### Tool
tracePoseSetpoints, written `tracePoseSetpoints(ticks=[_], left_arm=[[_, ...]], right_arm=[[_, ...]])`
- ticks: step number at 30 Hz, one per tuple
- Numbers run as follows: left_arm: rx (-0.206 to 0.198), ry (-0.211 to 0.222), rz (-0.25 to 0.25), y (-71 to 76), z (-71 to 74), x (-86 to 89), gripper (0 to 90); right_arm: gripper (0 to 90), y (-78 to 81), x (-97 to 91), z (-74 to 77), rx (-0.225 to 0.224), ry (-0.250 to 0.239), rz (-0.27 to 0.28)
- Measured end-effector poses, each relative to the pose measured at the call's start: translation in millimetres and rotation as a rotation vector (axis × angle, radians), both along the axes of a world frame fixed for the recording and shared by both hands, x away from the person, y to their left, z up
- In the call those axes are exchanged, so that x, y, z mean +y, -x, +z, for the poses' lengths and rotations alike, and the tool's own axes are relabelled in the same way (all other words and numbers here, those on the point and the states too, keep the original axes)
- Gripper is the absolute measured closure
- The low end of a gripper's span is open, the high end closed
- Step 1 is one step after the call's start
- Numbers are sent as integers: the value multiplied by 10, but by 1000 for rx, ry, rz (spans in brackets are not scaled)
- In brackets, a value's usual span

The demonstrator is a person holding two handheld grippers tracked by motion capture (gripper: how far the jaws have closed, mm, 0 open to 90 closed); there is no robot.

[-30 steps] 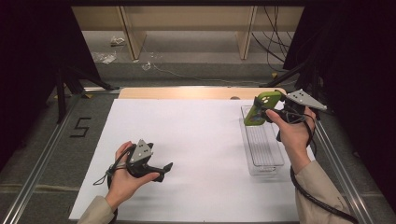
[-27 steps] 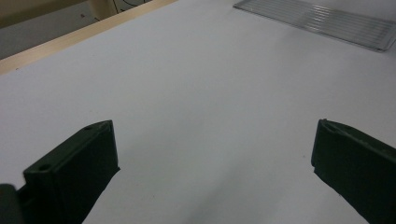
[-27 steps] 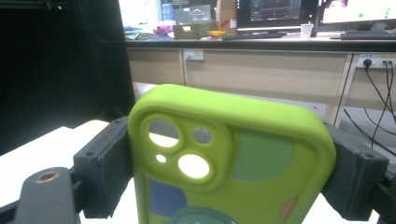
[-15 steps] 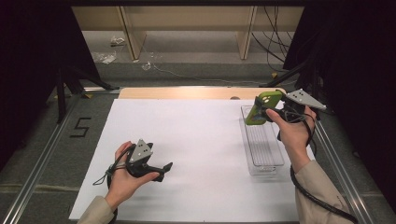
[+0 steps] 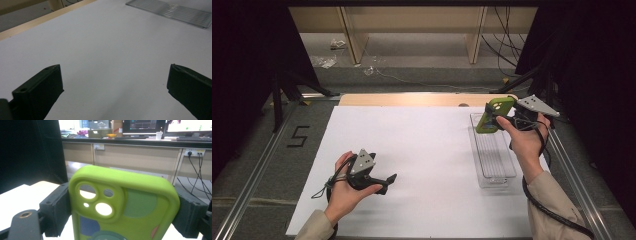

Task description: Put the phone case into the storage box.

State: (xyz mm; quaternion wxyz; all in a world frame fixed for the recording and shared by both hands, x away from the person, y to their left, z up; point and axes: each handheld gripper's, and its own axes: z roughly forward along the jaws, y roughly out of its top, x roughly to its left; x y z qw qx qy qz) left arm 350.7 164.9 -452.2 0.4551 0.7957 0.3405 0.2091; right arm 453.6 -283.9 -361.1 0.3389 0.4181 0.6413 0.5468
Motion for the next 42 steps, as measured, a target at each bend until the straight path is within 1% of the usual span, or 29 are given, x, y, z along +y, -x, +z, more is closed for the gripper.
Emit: tracePoseSetpoints(ticks=[20, 42], left_arm=[[4, 0, 1, -2, -6, -2, 0], [6, 4, 3, -6, -8, 5, 0]], right_arm=[[164, -94, -19, -28, 0, 21, -22], [165, -196, -11, -79, 9, 28, -31]])
